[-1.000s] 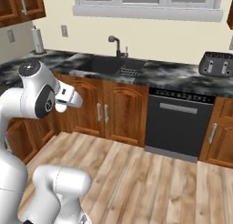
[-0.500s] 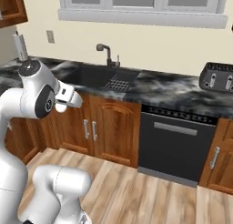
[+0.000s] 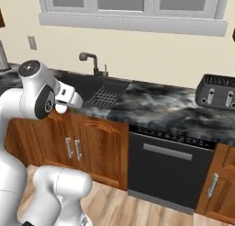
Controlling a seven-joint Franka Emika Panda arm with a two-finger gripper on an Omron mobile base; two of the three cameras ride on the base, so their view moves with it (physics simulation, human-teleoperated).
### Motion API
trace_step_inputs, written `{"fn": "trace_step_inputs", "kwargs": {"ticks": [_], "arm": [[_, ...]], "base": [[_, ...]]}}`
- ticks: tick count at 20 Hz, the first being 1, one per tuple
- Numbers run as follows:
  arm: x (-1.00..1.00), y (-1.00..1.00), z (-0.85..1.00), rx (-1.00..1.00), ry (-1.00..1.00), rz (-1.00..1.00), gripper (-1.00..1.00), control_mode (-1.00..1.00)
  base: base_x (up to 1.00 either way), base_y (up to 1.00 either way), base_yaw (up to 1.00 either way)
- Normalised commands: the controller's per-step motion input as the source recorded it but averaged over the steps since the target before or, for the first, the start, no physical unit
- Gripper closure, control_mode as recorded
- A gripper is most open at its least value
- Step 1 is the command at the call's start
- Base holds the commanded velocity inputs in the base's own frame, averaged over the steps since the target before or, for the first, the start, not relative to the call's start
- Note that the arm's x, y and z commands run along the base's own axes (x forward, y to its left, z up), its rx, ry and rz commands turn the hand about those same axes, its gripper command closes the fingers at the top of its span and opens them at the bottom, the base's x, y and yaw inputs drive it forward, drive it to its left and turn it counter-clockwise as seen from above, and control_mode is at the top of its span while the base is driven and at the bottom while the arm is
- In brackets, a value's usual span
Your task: Pick the egg and butter from the fridge and place them by the bowl for mixing.
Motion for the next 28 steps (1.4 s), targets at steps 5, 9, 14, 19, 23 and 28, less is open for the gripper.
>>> {"fn": "trace_step_inputs", "kwargs": {"ticks": [5,9,14,19,23,28], "arm": [[0.0,0.0,0.0,0.0,0.0,0.0,1.0,1.0],[0.0,0.0,0.0,0.0,0.0,0.0,1.0,1.0],[0.0,0.0,0.0,0.0,0.0,0.0,1.0,1.0],[0.0,0.0,0.0,0.0,0.0,0.0,1.0,1.0],[0.0,0.0,0.0,0.0,0.0,0.0,1.0,1.0],[0.0,0.0,0.0,0.0,0.0,0.0,1.0,1.0]], "base": [[0.53,-0.65,0.0],[0.4,-0.71,0.0],[0.3,-0.71,0.0],[0.21,-0.73,-0.02],[0.2,-0.68,-0.08],[0.23,-0.65,-0.13]]}}
